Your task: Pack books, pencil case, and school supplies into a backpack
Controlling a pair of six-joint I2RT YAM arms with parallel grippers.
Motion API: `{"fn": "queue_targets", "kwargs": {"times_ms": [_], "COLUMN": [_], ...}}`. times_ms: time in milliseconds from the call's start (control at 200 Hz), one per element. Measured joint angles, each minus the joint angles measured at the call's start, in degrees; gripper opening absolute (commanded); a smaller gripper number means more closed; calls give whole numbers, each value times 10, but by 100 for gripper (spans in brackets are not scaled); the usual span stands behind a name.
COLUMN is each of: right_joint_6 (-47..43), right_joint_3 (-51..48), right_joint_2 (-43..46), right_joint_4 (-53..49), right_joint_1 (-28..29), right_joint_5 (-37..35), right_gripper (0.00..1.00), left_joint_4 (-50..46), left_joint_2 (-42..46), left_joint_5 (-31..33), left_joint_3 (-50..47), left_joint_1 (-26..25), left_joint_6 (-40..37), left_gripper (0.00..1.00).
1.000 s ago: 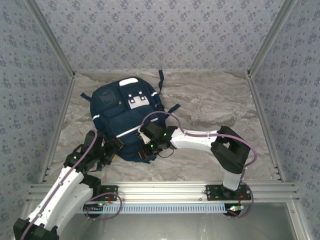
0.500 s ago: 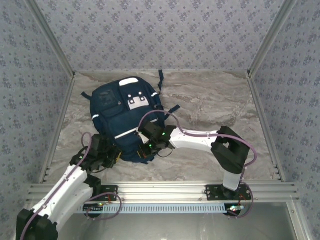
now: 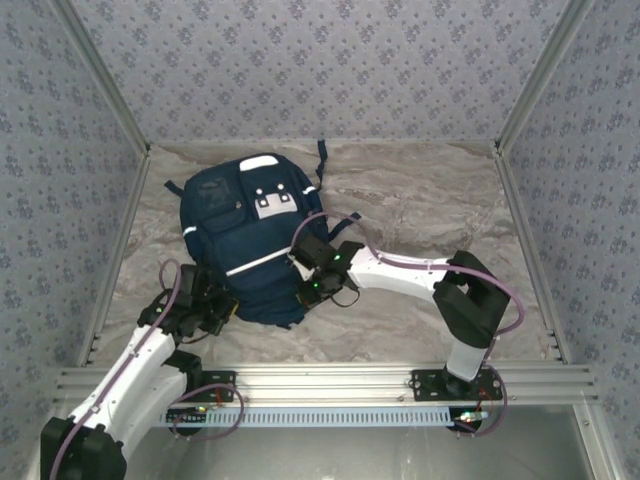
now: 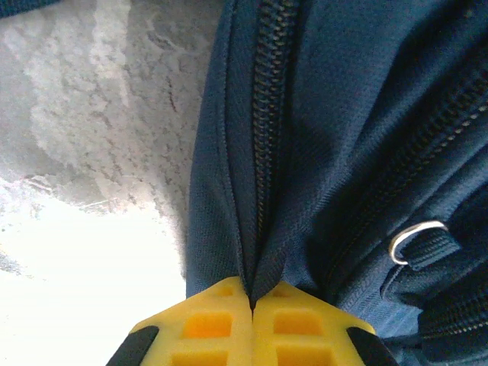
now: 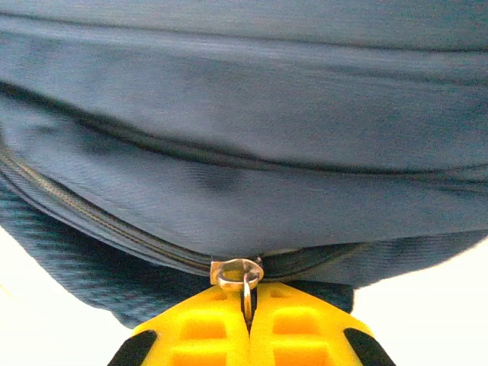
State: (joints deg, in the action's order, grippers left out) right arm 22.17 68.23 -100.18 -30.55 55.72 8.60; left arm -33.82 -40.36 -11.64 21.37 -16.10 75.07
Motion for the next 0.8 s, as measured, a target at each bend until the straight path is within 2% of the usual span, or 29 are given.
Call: {"fn": "queue_targets", "kwargs": {"times_ms": [180,445,665,799], "right_joint_6": [-34,-54,-44,-8], "right_joint_3": [-16,-74,-71,-46], "right_joint_2": [9,56,57,33], "right_joint_4": [-4,36,56,71], "right_joint_1": [-27,-2,19,19], "right_joint_5": [-18,-40,-33,0], "right_gripper": [0,0,0,0], "left_joint_4": [-17,-57,-71,-73], "left_joint_2": [-37,-225,-296,-308], "left_joint_5": [3,25,72,97], "left_joint_3": [41,162,227,266], "left_joint_1": [0,7,16,42], "left_joint_6": [-55,-172,-235,-246], "left_gripper": [0,0,19,40]}}
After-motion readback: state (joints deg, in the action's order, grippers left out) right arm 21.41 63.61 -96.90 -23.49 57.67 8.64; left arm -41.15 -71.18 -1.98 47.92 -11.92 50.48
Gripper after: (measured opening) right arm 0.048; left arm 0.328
